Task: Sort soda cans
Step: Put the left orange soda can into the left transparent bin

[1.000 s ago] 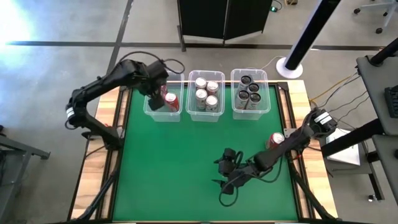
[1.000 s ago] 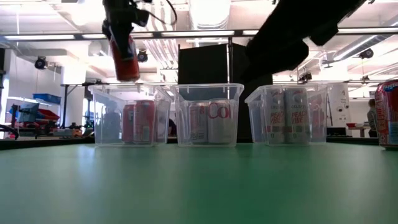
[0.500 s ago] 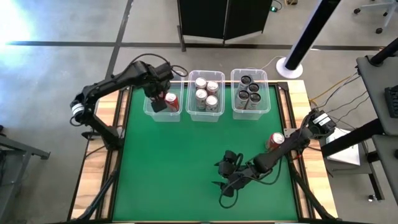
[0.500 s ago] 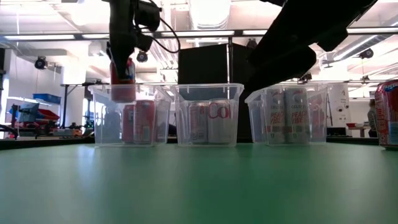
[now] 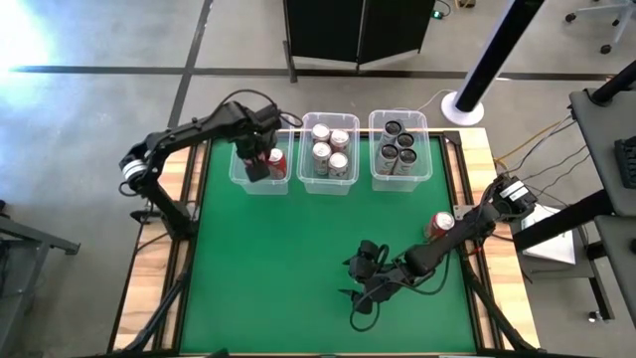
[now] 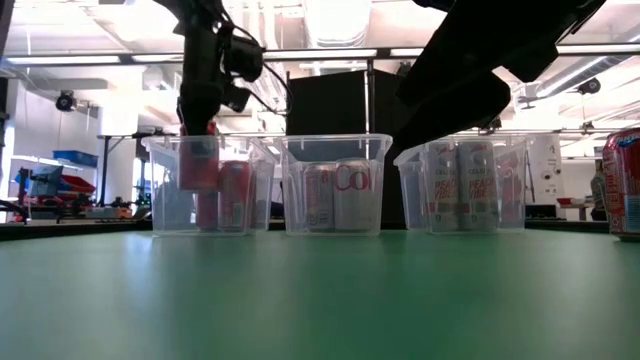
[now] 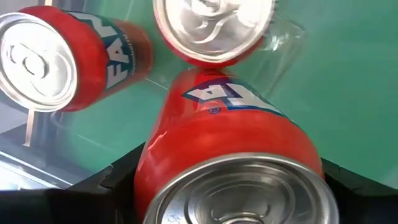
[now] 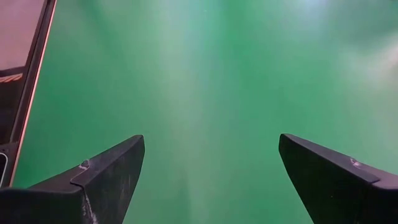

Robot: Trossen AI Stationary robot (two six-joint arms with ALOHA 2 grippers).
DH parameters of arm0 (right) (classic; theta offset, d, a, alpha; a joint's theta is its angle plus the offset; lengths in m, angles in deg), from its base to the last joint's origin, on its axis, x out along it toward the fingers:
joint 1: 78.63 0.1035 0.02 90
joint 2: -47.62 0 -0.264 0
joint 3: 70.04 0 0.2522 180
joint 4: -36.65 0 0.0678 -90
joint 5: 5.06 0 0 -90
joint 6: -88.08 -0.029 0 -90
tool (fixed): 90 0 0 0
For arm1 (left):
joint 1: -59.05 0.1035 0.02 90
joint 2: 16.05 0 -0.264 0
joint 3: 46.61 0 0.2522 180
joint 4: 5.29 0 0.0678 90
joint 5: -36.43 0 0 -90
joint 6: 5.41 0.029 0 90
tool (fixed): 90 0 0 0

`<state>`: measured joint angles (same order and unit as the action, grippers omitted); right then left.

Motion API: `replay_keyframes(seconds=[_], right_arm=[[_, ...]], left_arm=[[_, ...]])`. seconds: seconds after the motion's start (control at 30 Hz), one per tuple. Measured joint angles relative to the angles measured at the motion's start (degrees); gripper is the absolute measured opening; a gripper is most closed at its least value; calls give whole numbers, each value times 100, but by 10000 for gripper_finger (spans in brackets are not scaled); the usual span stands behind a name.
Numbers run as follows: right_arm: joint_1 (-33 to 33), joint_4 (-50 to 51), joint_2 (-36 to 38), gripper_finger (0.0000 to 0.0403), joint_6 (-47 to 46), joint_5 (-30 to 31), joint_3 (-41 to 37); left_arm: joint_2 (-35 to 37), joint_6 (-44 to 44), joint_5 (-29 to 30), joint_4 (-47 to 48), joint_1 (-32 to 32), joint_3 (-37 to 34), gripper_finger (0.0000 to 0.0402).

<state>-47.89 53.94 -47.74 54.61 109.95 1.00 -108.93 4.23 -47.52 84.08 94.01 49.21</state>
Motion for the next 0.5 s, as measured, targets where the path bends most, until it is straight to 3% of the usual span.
replay_keyframes(seconds=[0.5], right_arm=[[2,2,-2,368,-207,2,2]], left_arm=[[-233,142,-17,-487,292,-428,279]])
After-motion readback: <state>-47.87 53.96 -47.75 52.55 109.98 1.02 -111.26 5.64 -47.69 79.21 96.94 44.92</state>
